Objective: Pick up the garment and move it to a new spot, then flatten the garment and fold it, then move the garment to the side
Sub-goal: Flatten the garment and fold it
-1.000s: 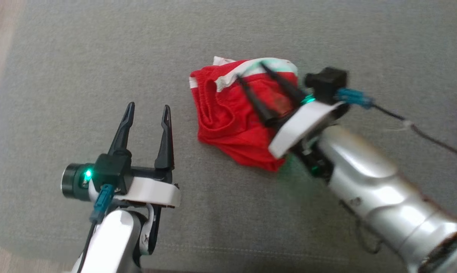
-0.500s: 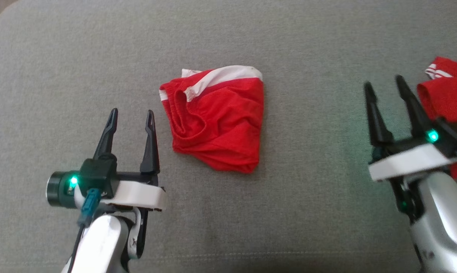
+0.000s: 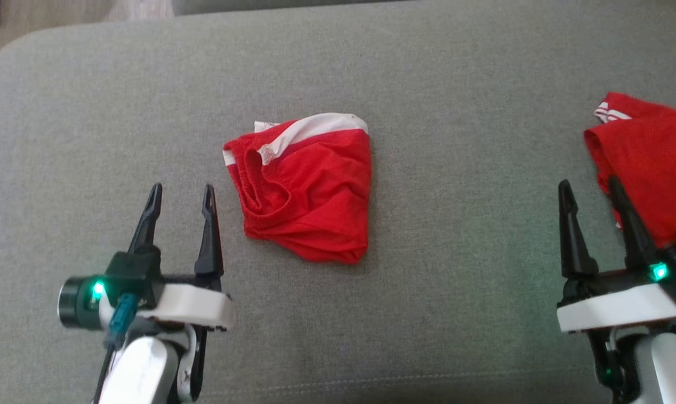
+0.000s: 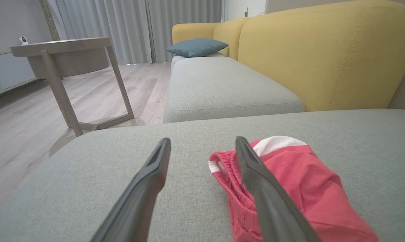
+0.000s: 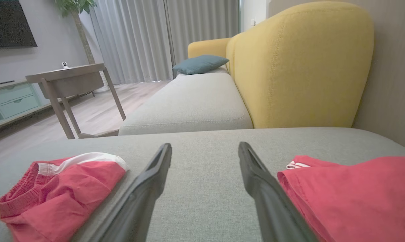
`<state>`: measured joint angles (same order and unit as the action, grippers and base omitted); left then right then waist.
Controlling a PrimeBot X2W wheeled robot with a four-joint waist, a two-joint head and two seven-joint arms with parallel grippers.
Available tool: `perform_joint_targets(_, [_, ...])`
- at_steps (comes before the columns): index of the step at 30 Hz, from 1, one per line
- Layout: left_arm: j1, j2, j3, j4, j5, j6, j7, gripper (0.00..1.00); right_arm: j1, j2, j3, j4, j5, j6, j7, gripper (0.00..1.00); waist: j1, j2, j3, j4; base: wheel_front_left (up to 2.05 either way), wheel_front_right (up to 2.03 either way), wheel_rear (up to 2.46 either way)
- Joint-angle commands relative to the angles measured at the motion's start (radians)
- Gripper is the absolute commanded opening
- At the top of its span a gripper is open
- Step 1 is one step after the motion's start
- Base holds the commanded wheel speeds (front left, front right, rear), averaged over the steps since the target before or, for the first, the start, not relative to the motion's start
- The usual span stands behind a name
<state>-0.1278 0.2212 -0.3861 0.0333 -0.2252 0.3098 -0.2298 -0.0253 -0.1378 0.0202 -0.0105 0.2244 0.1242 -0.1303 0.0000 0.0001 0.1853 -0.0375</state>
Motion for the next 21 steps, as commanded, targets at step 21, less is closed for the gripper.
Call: perform_joint_targets(21, [0.129,0.055,0.027,-0.046,-0.036,0.026,0.031,1.0,0.134,0.032,0.011,-0.124,-0.03,0.007,0.115,1.0,0.0,-0.0001,-0.174,-0.005,0.0,0.0,0.0])
